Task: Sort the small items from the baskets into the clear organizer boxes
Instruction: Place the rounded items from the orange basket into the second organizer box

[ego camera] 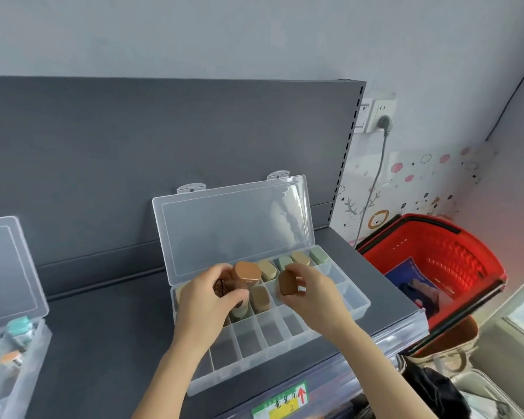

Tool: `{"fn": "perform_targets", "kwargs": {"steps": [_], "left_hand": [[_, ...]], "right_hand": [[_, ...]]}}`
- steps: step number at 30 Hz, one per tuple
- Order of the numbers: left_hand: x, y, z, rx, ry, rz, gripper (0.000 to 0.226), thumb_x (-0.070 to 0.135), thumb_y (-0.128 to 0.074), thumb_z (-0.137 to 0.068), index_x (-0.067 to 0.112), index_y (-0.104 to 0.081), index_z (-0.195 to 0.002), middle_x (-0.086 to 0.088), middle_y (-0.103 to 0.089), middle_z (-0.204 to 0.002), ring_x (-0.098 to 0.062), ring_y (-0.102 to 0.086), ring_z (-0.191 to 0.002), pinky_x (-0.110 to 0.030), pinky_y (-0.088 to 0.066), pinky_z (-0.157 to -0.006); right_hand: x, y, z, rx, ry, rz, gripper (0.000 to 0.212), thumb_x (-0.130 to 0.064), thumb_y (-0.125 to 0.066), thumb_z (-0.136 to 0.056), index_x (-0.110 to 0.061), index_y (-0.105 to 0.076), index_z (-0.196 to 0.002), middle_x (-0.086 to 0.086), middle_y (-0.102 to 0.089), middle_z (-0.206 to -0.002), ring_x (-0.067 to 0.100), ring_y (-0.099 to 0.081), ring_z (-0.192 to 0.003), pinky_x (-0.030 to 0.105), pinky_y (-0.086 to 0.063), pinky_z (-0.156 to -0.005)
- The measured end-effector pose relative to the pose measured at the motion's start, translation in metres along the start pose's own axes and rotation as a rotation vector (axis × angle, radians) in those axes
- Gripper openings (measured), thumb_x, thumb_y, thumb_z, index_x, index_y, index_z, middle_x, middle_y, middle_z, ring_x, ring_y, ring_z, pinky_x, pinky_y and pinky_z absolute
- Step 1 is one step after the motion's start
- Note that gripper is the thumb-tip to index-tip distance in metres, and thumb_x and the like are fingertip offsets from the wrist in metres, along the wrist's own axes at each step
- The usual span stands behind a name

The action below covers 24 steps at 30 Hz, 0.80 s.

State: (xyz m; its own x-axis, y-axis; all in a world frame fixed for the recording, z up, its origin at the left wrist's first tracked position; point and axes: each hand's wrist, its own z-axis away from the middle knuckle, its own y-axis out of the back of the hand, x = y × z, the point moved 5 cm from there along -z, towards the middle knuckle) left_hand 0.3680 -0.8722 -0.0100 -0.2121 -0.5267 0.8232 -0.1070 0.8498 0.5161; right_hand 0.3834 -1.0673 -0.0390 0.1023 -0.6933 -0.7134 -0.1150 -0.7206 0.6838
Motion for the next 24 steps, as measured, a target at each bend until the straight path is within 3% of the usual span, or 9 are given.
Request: {"fn": "perform_targets", "kwargs": {"steps": [5, 11, 17, 22, 24], "left_hand": [[-0.008, -0.008, -0.004, 0.024, 0.051, -0.025, 0.033, 0.024, -0.078, -0.076, 0.040, -0.056, -0.094, 0.032, -0.057, -0.088, 0.008, -0.054, -0.084, -0.003, -0.036, -0.066], [-0.011, -0.014, -0.004, 0.092, 0.098, -0.062, 0.029, 0.025, -0.078, -0.074, 0.033, -0.064, -0.099, 0.022, -0.065, -0.092, -0.001, -0.059, -0.088, -0.006, -0.039, -0.069], [-0.010, -0.018, -0.006, 0.144, 0.118, -0.096, 0.031, 0.027, -0.078, -0.074, 0.028, -0.066, -0.103, 0.017, -0.068, -0.096, -0.008, -0.061, -0.091, -0.018, -0.046, -0.075], [-0.007, -0.022, -0.005, 0.163, 0.121, -0.095, 0.031, 0.026, -0.078, -0.074, 0.028, -0.065, -0.102, 0.017, -0.067, -0.095, -0.006, -0.060, -0.090, -0.020, -0.048, -0.076], [-0.003, -0.022, -0.008, 0.168, 0.120, -0.094, 0.029, 0.027, -0.078, -0.074, 0.031, -0.065, -0.099, 0.019, -0.067, -0.093, -0.005, -0.060, -0.088, -0.017, -0.047, -0.073]], "right_hand": [[0.014, -0.007, -0.016, -0.138, 0.035, 0.100, 0.041, -0.018, -0.073, -0.077, -0.025, -0.057, -0.114, -0.009, -0.061, -0.098, 0.012, -0.058, -0.090, 0.018, -0.050, -0.079], [0.021, -0.013, -0.030, -0.274, 0.136, 0.260, 0.045, -0.027, -0.075, -0.075, -0.023, -0.060, -0.117, -0.002, -0.054, -0.111, 0.016, -0.053, -0.096, 0.019, -0.046, -0.082], [0.020, -0.017, -0.036, -0.366, 0.224, 0.327, 0.039, -0.030, -0.071, -0.078, -0.023, -0.062, -0.115, -0.002, -0.046, -0.107, 0.013, -0.044, -0.089, 0.019, -0.043, -0.081], [0.014, -0.008, -0.037, -0.350, 0.215, 0.203, 0.061, -0.027, -0.075, -0.077, -0.025, -0.051, -0.133, -0.003, -0.047, -0.120, 0.016, -0.052, -0.106, 0.023, -0.047, -0.088], [0.000, 0.002, -0.038, -0.287, 0.227, 0.062, 0.058, -0.026, -0.075, -0.076, -0.025, -0.054, -0.130, -0.006, -0.052, -0.118, 0.013, -0.055, -0.104, 0.023, -0.049, -0.085]]}}
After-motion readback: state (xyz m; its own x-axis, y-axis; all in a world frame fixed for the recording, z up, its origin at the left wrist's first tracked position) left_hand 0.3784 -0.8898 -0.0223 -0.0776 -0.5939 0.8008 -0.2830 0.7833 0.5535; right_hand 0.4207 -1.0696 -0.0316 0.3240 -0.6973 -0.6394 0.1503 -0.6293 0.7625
